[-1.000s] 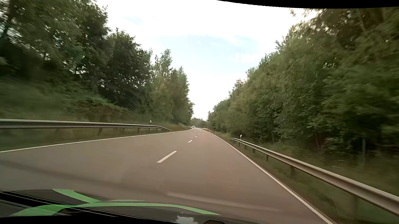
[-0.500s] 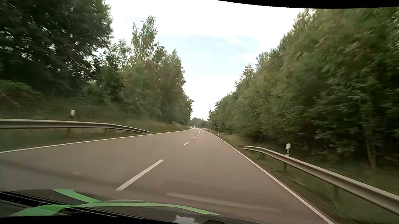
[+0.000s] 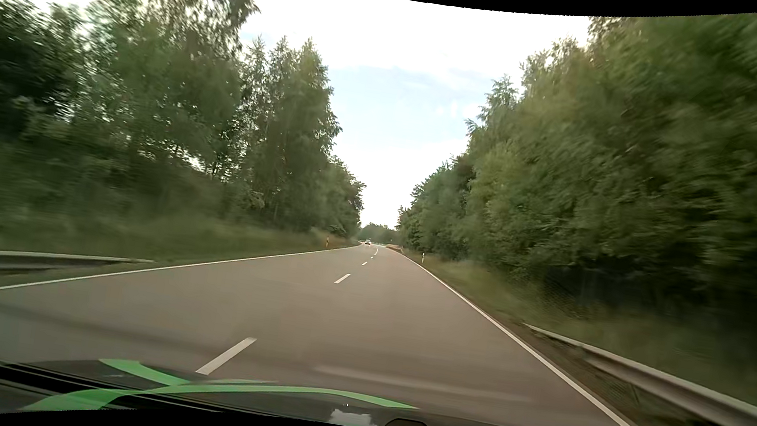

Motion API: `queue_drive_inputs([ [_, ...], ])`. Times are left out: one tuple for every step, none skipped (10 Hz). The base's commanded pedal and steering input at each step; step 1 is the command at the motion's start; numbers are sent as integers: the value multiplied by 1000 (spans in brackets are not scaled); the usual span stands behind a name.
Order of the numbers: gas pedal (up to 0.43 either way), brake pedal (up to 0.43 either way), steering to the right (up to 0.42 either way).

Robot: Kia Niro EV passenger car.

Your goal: Follow the waypoints while adhering to traffic rules and regulations

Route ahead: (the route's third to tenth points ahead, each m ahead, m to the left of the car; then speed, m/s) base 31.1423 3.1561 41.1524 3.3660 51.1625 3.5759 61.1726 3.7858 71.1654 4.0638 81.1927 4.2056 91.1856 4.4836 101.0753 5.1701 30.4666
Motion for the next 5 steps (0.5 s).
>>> queue_drive_inputs([
  [311,0,-5],
  [287,0,-5],
  [280,0,-5],
  [280,0,-5],
  [280,0,-5],
])
